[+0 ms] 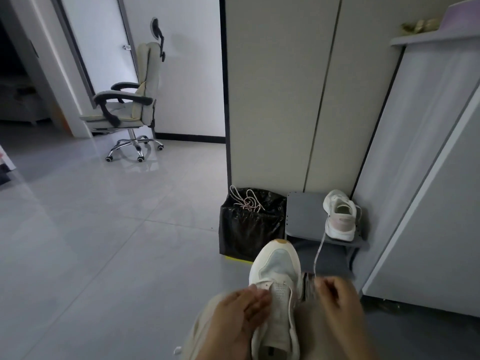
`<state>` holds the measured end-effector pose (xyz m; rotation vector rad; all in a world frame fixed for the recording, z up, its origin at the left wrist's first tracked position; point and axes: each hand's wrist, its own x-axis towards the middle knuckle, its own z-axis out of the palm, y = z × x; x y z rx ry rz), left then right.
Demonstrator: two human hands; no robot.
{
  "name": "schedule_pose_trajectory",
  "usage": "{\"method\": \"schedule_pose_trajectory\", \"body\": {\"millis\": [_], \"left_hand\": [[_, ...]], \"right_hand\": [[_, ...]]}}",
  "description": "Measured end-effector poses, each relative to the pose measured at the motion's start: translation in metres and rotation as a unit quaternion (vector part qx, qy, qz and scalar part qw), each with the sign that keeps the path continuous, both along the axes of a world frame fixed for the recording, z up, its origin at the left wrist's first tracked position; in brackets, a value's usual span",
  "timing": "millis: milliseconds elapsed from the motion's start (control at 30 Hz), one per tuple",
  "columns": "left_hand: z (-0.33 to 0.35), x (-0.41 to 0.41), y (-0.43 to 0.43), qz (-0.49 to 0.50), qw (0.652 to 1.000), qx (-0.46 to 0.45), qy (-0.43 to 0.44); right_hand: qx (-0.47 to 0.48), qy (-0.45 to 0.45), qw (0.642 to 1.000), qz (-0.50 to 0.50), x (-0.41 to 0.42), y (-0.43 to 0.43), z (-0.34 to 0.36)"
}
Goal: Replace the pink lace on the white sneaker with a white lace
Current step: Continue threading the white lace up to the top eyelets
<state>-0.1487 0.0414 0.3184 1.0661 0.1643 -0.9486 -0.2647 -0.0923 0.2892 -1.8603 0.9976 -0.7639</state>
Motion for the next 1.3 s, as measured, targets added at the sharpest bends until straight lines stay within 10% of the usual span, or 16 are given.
{"method": "schedule_pose_trajectory", "body": {"millis": [233, 400, 1000, 1167, 1300], "left_hand": [[0.006, -0.003, -0.027, 0.007, 0.992, -0.041, 0.117], [0.011, 0.000, -0.044, -0.002, 0.986, -0.052, 0.156], [0.034, 0.057, -0.061, -0.117, 0.981, 0.014, -0.155], [0.042, 0.065, -0.071, -0.134, 0.974, 0.019, -0.181], [0.053, 0.076, -0.082, -0.135, 0.971, 0.010, -0.197]], "right_hand": [[0.084, 0.184, 0.975, 0.087, 0.011, 0.003, 0.005], [0.111, 0.100, 0.987, 0.057, 0.017, 0.000, -0.001], [0.022, 0.227, 0.935, 0.273, 0.020, -0.052, 0.049], [-0.211, 0.265, 0.925, 0.172, 0.039, -0.075, 0.060], [-0.207, 0.221, 0.948, 0.096, 0.054, -0.086, 0.063]]}}
